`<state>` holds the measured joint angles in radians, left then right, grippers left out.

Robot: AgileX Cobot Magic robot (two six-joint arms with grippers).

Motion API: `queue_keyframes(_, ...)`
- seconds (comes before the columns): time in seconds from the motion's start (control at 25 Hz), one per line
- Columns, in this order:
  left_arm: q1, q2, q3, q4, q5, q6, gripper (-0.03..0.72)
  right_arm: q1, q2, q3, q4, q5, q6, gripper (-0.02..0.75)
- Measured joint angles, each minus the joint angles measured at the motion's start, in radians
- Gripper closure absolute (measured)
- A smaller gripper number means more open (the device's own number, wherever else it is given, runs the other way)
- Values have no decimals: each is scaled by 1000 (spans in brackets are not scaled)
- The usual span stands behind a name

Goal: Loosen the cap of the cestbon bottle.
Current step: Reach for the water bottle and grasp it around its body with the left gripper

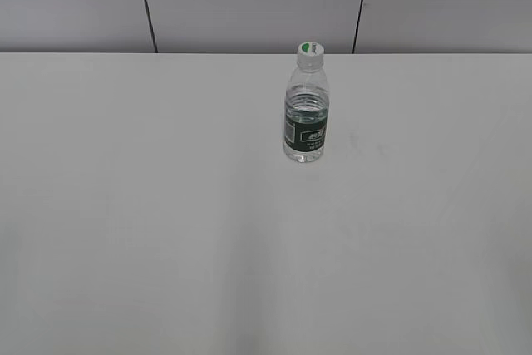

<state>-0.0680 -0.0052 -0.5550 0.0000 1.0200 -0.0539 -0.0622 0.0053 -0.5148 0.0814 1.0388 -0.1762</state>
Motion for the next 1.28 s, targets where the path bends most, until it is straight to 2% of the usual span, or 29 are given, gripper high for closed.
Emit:
queue_keyframes(0.96,0,4,0,0,0,0,185,0,0,0,0,0,0,216)
queue_keyframes(1.28,-1,164,-29,-19,-62,0,185,0,0,0,0,0,0,216)
